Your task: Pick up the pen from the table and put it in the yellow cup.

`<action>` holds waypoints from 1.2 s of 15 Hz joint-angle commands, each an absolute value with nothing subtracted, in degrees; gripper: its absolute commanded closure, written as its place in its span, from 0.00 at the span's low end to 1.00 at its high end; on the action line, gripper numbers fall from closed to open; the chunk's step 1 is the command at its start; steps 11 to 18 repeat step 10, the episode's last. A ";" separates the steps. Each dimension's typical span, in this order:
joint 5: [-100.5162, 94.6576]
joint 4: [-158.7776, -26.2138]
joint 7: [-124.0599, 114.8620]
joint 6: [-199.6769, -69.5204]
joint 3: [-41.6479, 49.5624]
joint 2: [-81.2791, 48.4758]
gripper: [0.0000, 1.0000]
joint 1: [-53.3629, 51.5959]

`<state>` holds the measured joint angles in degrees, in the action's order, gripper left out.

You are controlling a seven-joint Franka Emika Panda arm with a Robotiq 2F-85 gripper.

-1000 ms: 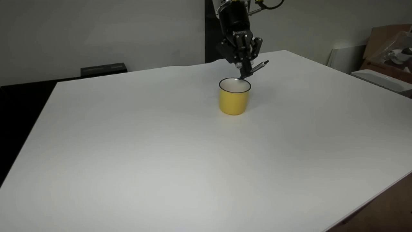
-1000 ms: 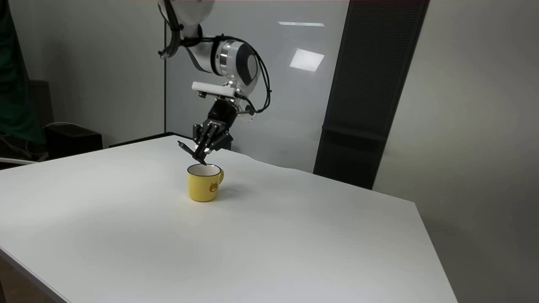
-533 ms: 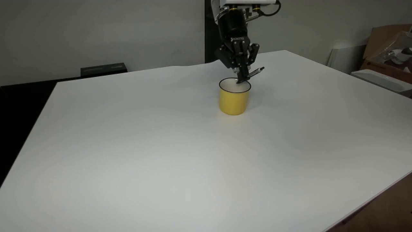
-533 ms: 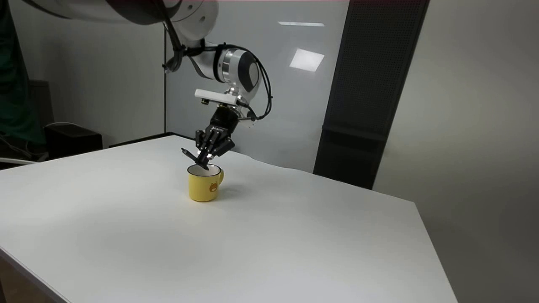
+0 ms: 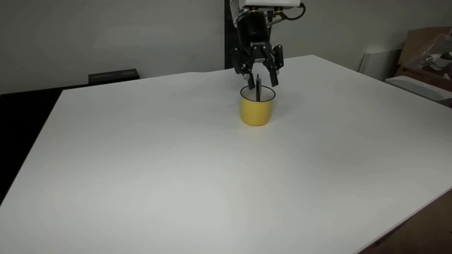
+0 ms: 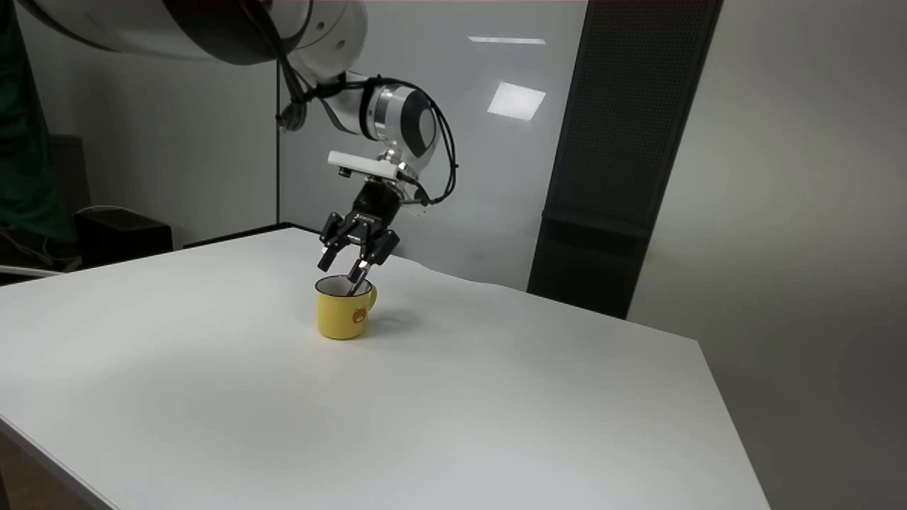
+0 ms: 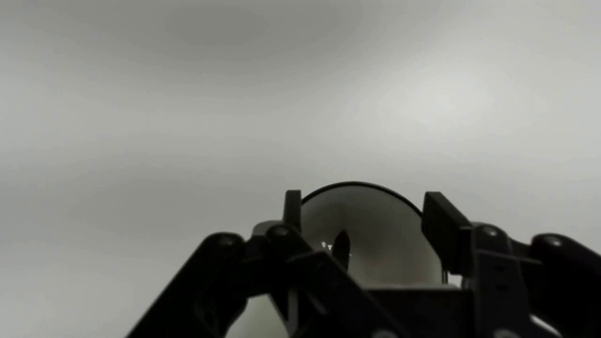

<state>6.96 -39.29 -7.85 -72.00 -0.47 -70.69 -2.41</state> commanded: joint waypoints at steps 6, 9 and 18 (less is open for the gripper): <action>3.01 -37.77 -8.74 -73.62 1.24 -65.52 0.00 -7.07; -2.23 -39.45 -7.92 -75.87 2.53 -60.26 0.00 -11.37; -4.04 -40.30 -8.00 -76.72 2.83 -58.23 0.00 -12.91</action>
